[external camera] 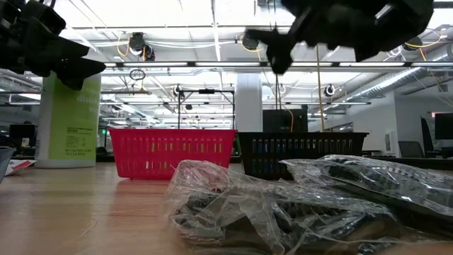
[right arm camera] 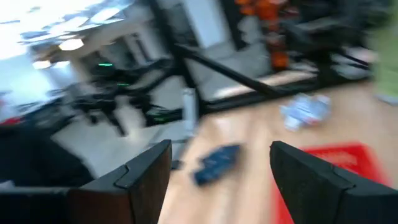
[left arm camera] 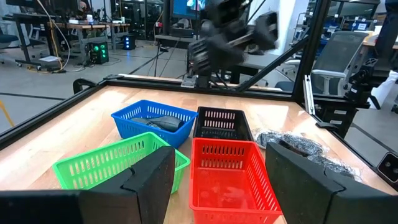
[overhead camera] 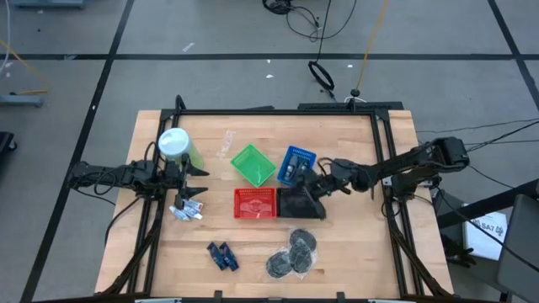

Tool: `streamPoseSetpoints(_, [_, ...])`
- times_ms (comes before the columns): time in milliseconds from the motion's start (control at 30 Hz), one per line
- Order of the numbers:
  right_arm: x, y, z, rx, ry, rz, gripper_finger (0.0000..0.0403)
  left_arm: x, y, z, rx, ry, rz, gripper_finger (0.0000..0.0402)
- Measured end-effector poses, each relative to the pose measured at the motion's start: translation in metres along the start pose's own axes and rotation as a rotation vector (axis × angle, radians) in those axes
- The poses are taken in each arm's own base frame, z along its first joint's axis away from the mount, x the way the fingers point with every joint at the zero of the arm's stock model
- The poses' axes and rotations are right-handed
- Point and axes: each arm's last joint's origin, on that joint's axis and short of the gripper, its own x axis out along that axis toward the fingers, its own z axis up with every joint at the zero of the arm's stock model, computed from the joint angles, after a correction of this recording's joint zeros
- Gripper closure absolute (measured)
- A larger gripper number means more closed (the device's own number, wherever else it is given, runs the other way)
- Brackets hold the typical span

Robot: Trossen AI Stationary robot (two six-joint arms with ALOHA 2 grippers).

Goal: Pick & Place Travel size toiletries
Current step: Put the bottom right hairbrush into the black bin

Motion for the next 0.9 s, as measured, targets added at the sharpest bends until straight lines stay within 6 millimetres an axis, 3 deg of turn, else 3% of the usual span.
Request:
streamPoseSetpoints(233, [0.0,0.067,0.003,-0.156,-0.014,0.233,0.0156,0.0,0.0,0.0,0.0,0.0,0.001,0.0153])
streamPoseSetpoints(433, [-0.025,0.113,0.016,-0.239,-0.031,0.3,0.0156,0.0,0.0,0.0,0.0,0.0,0.0,0.0153])
streamPoseSetpoints(600, [-0.055,0.123,0.025,-0.274,0.032,0.201,0.0156,0.0,0.0,0.0,0.0,0.0,0.0,0.0153])
streamPoseSetpoints(900, [-0.092,0.111,0.016,-0.293,0.074,-0.085,0.0156,0.0,0.0,0.0,0.0,0.0,0.0,0.0153])
